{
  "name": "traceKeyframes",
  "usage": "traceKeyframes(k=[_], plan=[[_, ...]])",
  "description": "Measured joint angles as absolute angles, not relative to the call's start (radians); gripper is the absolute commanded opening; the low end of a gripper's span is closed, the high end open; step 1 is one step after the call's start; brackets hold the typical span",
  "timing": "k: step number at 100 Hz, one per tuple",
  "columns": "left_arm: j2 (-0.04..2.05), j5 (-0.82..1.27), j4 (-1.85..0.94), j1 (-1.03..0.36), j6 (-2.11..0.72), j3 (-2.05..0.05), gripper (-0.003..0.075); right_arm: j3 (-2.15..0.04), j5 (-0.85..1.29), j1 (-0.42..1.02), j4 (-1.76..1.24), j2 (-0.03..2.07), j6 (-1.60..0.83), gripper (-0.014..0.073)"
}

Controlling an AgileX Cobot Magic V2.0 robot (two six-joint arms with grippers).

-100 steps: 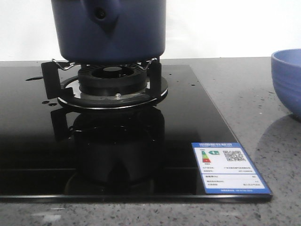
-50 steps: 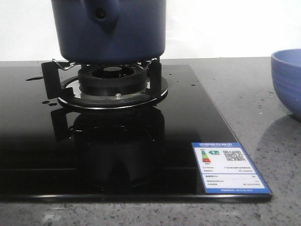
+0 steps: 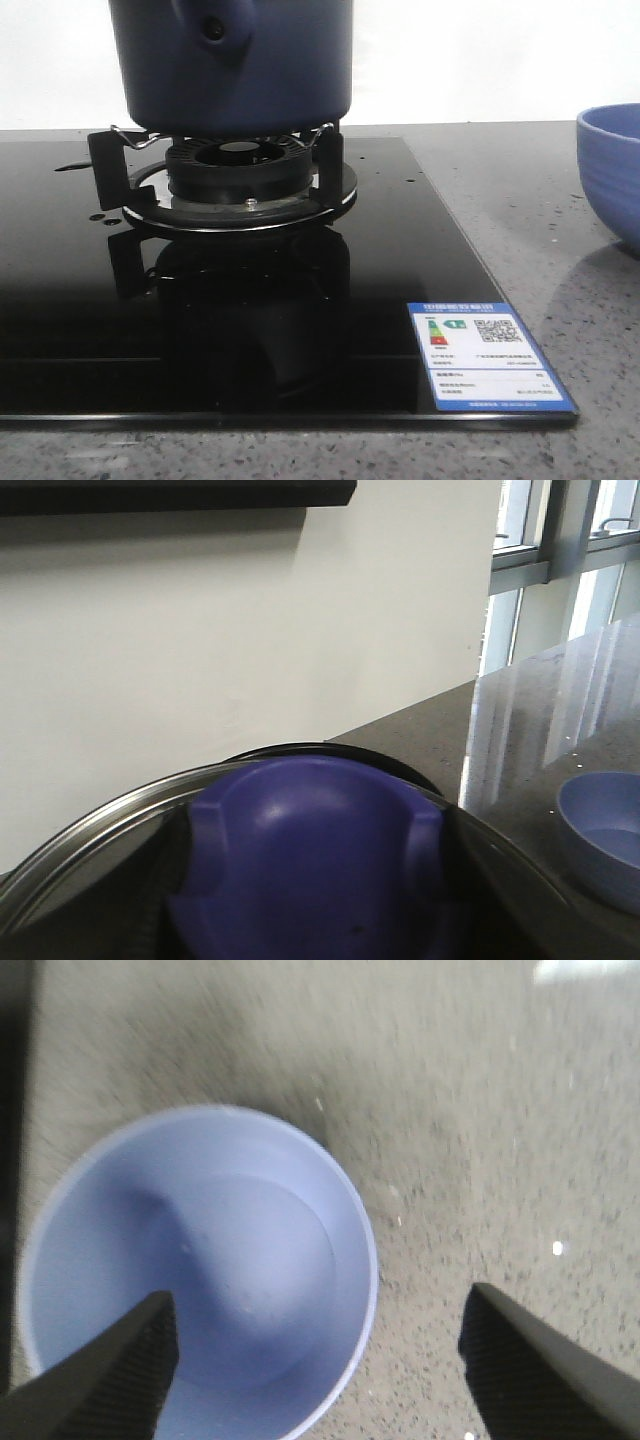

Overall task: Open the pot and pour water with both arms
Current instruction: 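Lift the light blue bowl with right gripper and carry it over the saucepan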

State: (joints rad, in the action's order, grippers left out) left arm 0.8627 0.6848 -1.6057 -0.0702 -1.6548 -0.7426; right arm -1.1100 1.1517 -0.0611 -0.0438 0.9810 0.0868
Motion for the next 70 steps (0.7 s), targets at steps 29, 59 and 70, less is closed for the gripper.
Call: traceKeyframes(k=[29,59,70], plan=[[0.863,0.676,-1.659,-0.086,-1.655,-0.743,0.0283,-1.043,1.090,-0.155,-0.056,1.105,0.089,0.0452],[0.863,0.673,-1.678,-0.109,-1.655,-0.743,0.0283,-0.914,0.986,-0.163,-0.117,1.188,0.091,0.0448],[0.863,0.671,-1.681,-0.109,-1.655,-0.743,0.0283,-0.871,0.951,-0.163,-0.138,1.194,0.091,0.0370]])
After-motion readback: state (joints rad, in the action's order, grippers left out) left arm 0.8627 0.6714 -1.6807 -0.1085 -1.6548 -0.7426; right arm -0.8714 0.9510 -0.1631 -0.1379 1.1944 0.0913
